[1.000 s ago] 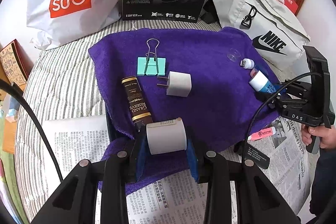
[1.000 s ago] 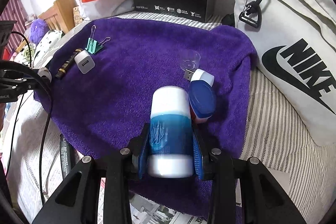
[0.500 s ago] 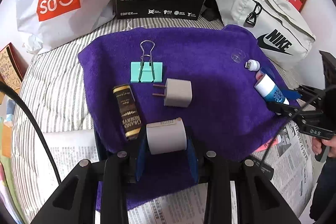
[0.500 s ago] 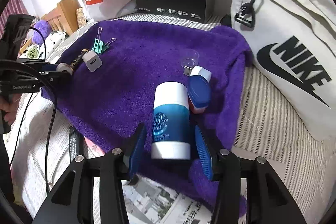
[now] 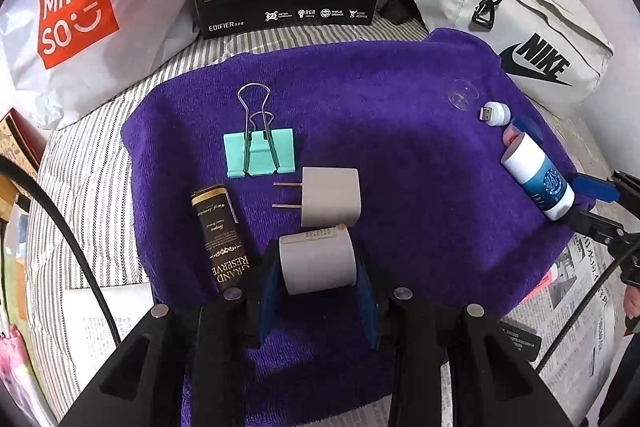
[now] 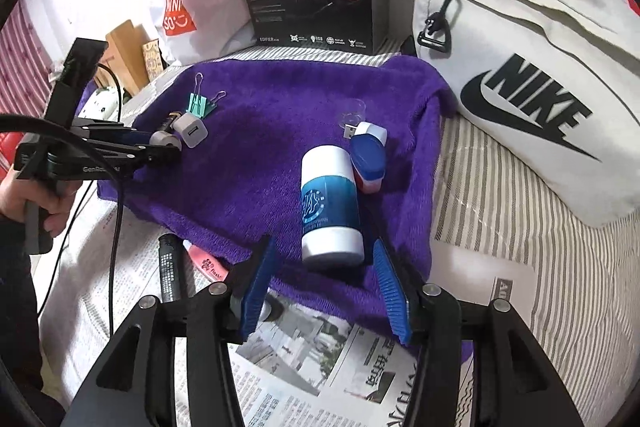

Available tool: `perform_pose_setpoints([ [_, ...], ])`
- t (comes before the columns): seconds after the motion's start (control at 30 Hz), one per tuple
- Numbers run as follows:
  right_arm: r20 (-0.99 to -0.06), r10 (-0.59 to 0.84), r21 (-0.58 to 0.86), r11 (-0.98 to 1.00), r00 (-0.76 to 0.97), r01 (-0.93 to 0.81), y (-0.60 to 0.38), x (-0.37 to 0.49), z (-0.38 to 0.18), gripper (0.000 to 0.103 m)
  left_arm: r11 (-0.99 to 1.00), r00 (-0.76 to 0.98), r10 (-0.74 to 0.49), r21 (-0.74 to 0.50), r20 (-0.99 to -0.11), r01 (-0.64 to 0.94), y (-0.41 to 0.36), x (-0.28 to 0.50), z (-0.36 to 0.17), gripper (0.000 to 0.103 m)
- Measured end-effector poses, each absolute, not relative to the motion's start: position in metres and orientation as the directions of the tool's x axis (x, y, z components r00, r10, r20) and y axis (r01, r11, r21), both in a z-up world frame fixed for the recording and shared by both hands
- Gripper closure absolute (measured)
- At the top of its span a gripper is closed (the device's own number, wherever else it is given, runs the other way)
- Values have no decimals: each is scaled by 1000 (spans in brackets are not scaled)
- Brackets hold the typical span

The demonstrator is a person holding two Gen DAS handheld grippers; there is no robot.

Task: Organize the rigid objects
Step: 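Lower the stick and tape roll onto the towel and open both grippers, then grasp the pink highlighter on the newspaper with the right gripper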

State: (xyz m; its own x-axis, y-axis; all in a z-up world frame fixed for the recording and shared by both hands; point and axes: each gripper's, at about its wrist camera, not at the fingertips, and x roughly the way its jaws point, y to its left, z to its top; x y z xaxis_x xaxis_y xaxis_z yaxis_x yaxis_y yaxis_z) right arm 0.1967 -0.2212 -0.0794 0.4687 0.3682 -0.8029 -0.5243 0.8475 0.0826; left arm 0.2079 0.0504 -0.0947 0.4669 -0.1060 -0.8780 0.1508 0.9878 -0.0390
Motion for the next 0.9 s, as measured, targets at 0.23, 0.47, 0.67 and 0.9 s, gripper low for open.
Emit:
perform_pose_setpoints([
  [0.23,-797,359,65,851,486,-521,-223,184,-74,50,987,478,-77,0,-875,159,44,204,-95,66],
  [0.47,-787,359,65,857,502,-511,-233,164,-67,47,987,477,-62,18,-877,160,37,193,-97,48],
  [0.67,-789,377,73,842,486,-535,-230,145,-69,47,993,493,-38,23,-869,116,39,174,-84,48],
  [0.9,-799,414,62,778,436,-625,-202,138,-85,47,996,537,-18,29,-844,80,44,131,-62,48],
])
